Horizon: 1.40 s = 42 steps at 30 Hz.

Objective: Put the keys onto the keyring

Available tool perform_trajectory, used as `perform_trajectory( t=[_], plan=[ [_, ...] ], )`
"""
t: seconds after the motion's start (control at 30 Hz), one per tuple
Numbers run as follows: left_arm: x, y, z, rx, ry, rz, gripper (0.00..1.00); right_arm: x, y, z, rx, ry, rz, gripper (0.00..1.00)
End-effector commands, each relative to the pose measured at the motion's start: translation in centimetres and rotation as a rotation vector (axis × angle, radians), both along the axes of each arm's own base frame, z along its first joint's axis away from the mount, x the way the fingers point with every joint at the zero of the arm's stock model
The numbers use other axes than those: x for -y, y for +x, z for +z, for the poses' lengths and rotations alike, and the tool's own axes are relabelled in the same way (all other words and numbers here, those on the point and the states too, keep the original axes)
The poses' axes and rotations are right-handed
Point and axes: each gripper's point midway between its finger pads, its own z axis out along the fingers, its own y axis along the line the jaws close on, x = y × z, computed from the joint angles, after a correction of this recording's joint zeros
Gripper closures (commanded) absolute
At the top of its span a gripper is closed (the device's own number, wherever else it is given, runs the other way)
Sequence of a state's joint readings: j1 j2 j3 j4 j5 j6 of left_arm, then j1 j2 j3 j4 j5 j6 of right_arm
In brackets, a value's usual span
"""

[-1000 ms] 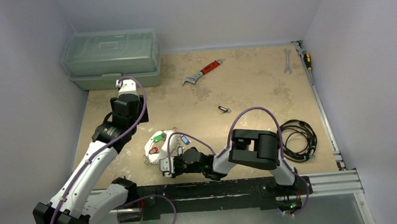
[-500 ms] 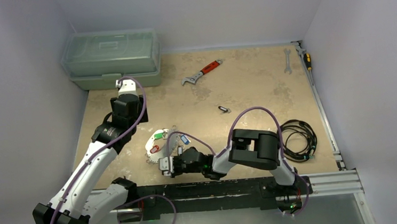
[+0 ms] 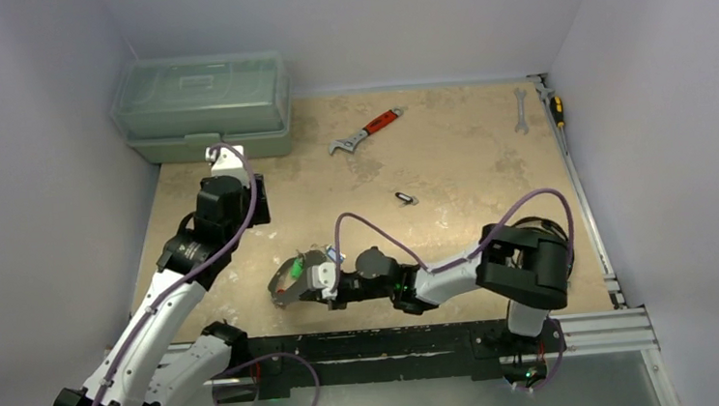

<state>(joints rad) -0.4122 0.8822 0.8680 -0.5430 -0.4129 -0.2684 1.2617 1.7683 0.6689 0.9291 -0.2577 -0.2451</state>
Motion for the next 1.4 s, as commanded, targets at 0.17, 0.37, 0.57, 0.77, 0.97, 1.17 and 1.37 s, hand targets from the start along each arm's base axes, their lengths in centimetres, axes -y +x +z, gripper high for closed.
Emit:
perform_trajectory(
  t=[0.17, 0.37, 0.57, 0.77, 0.97, 1.17, 1.37],
  plan=[
    [4.0, -1.0, 4.1, 0.129, -0.142, -0.246, 0.39, 2.3, -0.7, 6.2, -0.130, 0.075, 0.106, 1.00],
    [8.1, -3.0, 5.9, 0.119, -0.220, -0.510, 0.40, 4.0, 1.2, 9.2, -0.156, 0.111, 0.052, 1.00],
    [10.8, -4.8, 8.0, 0.161, -0.283, -0.698, 0.40, 5.3, 3.0, 11.3, -0.184, 0.077, 0.007, 1.00],
    [13.9, -7.3, 8.6, 0.166, -0.350, -0.941, 0.41, 6.5, 4.5, 12.5, -0.239, 0.023, -0.061, 1.00],
    [15.9, -9.6, 8.7, 0.207, -0.451, -1.118, 0.43, 8.6, 5.3, 14.5, -0.229, 0.037, -0.128, 1.00],
    [16.7, -10.6, 8.6, 0.300, -0.496, -1.206, 0.50, 10.2, 6.3, 16.4, -0.222, 0.073, -0.212, 1.00],
    [17.5, -11.6, 8.6, 0.414, -0.447, -1.334, 0.51, 11.6, 6.8, 18.2, -0.221, 0.088, -0.278, 1.00]
  ],
)
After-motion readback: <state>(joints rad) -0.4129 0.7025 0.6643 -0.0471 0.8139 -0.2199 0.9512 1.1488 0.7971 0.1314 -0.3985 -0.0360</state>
